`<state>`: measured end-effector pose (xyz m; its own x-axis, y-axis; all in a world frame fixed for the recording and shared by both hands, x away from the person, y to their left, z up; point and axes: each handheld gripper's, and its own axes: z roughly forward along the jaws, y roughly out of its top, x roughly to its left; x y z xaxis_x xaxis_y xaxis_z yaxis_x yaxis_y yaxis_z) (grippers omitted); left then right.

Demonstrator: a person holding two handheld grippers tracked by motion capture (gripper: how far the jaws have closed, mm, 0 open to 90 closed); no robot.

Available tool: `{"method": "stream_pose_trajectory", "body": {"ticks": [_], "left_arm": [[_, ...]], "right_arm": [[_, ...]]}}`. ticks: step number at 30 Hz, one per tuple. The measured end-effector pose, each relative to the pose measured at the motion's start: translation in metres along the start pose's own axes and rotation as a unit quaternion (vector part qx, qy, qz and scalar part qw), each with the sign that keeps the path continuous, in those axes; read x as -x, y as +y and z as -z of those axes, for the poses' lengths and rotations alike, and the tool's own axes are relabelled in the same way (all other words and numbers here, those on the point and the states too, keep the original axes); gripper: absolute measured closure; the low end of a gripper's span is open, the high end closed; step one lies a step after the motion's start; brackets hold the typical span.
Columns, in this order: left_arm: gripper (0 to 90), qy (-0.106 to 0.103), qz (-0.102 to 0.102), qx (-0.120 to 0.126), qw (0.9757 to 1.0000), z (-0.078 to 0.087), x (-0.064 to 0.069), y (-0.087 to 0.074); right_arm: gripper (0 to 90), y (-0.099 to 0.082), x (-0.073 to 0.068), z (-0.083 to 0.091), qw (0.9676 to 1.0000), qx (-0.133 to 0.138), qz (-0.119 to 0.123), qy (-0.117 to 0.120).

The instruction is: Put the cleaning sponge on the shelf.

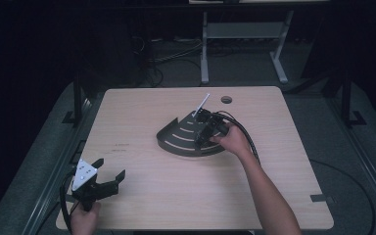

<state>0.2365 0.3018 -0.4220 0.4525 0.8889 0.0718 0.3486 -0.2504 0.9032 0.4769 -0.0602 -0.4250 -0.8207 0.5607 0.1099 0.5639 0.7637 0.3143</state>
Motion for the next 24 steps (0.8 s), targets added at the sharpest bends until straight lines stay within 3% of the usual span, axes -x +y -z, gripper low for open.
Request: {"method": "stream_pose_trajectory", "body": {"ticks": [9,24], "left_arm": [[13.7,0.0,-0.001,-0.001,1.0,0.0,0.0,0.0],[13.8,-0.002,-0.002,-0.001,1.0,-0.001,0.002,0.001]], "right_arm": [[27.3,-0.002,-0.002,0.007,1.0,0.008,0.004,-0.001],[24.8,-0.014,-0.001,0.033,0.9993,0.036,-0.001,-0.002]]}}
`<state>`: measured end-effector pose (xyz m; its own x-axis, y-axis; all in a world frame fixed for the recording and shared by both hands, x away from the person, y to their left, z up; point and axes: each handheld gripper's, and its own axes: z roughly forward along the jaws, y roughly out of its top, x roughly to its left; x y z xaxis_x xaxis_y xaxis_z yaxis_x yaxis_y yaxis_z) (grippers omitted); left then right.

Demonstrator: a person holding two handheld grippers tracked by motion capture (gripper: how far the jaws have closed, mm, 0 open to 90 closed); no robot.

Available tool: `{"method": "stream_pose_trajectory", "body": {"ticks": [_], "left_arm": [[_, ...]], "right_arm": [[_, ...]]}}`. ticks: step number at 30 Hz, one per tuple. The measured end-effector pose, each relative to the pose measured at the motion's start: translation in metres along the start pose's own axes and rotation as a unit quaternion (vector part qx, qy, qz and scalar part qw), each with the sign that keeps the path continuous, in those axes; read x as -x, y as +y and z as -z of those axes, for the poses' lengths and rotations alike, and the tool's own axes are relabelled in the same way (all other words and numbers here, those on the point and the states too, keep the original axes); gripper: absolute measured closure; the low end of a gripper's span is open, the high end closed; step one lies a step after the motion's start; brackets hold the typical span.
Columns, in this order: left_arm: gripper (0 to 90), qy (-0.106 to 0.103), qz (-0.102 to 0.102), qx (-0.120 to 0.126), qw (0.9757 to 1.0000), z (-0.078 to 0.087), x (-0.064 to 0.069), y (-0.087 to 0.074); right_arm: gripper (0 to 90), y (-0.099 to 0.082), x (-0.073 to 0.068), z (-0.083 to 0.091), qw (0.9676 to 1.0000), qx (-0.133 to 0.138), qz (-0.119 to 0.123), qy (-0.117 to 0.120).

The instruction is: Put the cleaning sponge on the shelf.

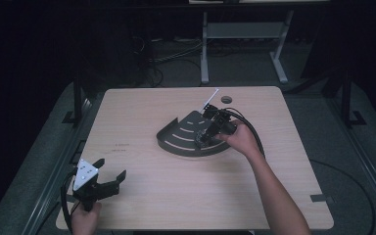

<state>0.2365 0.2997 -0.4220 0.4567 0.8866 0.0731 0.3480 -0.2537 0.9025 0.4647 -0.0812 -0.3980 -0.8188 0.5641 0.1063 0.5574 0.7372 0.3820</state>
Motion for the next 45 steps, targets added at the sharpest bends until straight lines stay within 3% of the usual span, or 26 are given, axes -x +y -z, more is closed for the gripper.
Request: {"method": "stream_pose_trajectory", "body": {"ticks": [17,45], "left_arm": [[13.8,0.001,-0.003,-0.002,1.0,-0.001,0.001,0.0],[13.8,0.0,-0.005,-0.005,1.0,-0.001,0.002,0.0]], "right_arm": [[24.2,-0.012,-0.013,0.025,0.9997,0.014,0.02,-0.006],[23.1,-0.043,-0.018,0.033,0.9997,0.014,0.018,-0.004]]}}
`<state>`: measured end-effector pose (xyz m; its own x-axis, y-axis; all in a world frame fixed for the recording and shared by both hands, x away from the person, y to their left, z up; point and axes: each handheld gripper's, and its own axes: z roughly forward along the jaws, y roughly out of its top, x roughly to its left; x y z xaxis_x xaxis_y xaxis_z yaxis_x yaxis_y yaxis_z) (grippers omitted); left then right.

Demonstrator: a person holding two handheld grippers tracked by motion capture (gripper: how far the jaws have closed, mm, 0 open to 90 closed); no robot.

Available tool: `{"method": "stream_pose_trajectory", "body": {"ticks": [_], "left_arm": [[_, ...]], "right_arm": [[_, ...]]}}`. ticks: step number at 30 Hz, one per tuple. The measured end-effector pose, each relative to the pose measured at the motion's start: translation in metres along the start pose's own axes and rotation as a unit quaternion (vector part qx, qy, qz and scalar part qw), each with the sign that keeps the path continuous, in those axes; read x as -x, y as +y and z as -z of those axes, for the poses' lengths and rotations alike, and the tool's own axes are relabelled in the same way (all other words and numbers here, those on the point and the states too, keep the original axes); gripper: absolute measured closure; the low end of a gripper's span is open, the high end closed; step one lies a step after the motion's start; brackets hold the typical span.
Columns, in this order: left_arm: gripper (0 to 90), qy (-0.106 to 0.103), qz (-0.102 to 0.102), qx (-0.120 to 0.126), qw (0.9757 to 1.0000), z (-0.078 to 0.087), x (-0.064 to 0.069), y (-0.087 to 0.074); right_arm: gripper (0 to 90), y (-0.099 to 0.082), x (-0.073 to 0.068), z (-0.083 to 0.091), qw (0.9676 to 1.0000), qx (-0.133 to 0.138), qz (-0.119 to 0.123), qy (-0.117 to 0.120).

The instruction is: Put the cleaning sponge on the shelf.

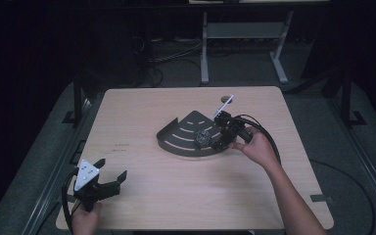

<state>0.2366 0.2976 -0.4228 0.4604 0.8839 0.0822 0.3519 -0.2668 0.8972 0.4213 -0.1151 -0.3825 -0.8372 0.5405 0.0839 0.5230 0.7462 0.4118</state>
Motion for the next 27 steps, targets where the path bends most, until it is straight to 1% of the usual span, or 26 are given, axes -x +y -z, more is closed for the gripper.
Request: {"method": "stream_pose_trajectory", "body": {"ticks": [5,7,9,13,14,19,20,21,22,24,27], "left_arm": [[13.7,0.0,0.0,-0.001,1.0,0.0,0.0,0.0],[13.7,0.0,0.0,-0.001,1.0,0.0,0.0,0.0],[13.7,0.0,0.0,-0.001,1.0,0.0,0.0,0.0],[13.7,-0.001,0.0,-0.002,1.0,-0.001,0.0,0.0],[13.7,-0.001,0.0,-0.002,1.0,-0.001,0.0,0.0],[13.8,0.0,0.0,-0.001,1.0,0.0,0.0,0.0],[13.7,-0.001,0.001,-0.002,1.0,0.0,0.0,0.0],[13.7,-0.001,0.0,-0.002,1.0,0.0,0.0,0.0],[13.8,0.0,0.0,-0.002,1.0,-0.001,0.0,0.0],[13.8,0.0,-0.001,-0.002,1.0,0.0,0.0,0.0],[13.8,0.0,-0.003,-0.003,1.0,0.0,0.0,0.0]], "right_arm": [[22.6,-0.005,0.0,0.001,1.0,0.001,0.002,-0.001],[22.6,-0.007,-0.001,0.002,1.0,0.003,-0.001,-0.001],[21.6,-0.008,-0.001,0.002,1.0,-0.002,-0.003,-0.003],[21.7,-0.011,-0.003,0.003,1.0,-0.001,0.003,-0.003],[21.7,-0.014,-0.004,0.004,1.0,0.003,0.001,-0.005],[21.6,-0.02,-0.003,0.002,1.0,0.003,-0.003,-0.003],[21.5,-0.023,-0.003,0.001,1.0,0.0,-0.007,-0.002],[21.5,-0.023,-0.003,0.001,1.0,0.0,-0.007,-0.002],[21.1,-0.024,-0.002,0.0,1.0,-0.005,-0.006,-0.001],[21.2,-0.028,-0.002,0.0,1.0,0.0,-0.009,-0.001],[21.2,-0.03,-0.002,0.0,0.9999,0.0,-0.011,0.0]]}}
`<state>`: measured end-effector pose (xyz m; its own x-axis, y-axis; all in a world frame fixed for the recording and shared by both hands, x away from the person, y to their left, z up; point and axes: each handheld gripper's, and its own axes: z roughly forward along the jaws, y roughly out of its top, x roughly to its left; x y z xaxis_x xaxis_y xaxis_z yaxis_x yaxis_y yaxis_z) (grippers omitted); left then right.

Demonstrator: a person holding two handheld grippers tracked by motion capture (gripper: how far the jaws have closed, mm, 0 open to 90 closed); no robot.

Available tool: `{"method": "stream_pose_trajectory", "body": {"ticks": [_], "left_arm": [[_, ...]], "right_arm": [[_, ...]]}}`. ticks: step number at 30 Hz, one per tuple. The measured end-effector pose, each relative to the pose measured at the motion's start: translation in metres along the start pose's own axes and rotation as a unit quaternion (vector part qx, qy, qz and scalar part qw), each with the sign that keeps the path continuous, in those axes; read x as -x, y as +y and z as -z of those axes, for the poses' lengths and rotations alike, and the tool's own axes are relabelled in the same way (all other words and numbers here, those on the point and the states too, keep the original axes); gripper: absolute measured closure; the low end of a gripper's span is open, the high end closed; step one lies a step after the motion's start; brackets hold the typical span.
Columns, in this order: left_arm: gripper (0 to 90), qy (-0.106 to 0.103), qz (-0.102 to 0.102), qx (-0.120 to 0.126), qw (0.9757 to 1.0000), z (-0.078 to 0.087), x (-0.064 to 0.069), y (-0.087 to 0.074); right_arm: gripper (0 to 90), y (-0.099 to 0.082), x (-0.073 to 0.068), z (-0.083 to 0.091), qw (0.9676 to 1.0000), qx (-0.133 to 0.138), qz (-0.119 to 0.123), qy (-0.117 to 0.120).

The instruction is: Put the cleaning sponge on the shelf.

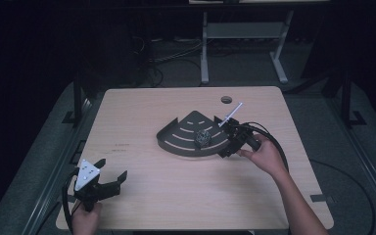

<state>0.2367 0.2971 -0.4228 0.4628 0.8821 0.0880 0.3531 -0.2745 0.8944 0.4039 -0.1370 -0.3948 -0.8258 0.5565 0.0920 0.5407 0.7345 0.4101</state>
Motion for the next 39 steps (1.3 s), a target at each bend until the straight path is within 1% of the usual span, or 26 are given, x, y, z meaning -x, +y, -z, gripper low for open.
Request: {"method": "stream_pose_trajectory", "body": {"ticks": [6,8,12,18,22,23,26,31,34,39], "left_arm": [[13.8,-0.001,0.0,0.0,1.0,0.0,0.001,0.0],[13.7,-0.001,0.0,0.0,1.0,0.0,0.001,0.0],[13.7,-0.001,-0.001,0.0,1.0,-0.001,0.001,0.0],[13.8,-0.001,-0.001,-0.001,1.0,-0.001,0.002,0.0],[13.7,-0.003,-0.001,-0.002,1.0,-0.002,0.002,0.0],[13.7,-0.002,-0.001,-0.002,1.0,-0.002,0.002,0.0],[13.8,-0.002,-0.001,-0.002,1.0,-0.002,0.002,0.0],[13.8,-0.002,-0.003,-0.002,1.0,-0.001,0.002,0.0],[13.8,-0.002,-0.001,-0.002,1.0,-0.001,0.001,0.0],[13.7,-0.003,-0.003,-0.004,1.0,-0.001,0.002,0.0]], "right_arm": [[21.1,-0.007,0.0,0.002,1.0,0.003,-0.003,-0.001],[20.9,-0.01,0.0,0.002,1.0,-0.002,-0.003,-0.001],[20.9,-0.016,-0.002,0.004,1.0,0.005,-0.003,-0.003],[20.7,-0.026,-0.004,0.003,1.0,0.002,-0.003,-0.003],[20.2,-0.033,-0.006,0.004,0.9999,0.01,-0.008,-0.001],[20.0,-0.036,-0.007,0.004,0.9999,0.01,-0.01,-0.002],[20.0,-0.04,-0.008,0.004,0.9999,0.011,-0.01,-0.003],[19.8,-0.047,-0.011,0.002,0.9998,0.013,-0.014,0.001],[19.9,-0.052,-0.013,0.002,0.9999,0.009,-0.014,0.0],[20.0,-0.06,-0.017,0.002,0.9998,0.015,-0.015,0.003]]}}
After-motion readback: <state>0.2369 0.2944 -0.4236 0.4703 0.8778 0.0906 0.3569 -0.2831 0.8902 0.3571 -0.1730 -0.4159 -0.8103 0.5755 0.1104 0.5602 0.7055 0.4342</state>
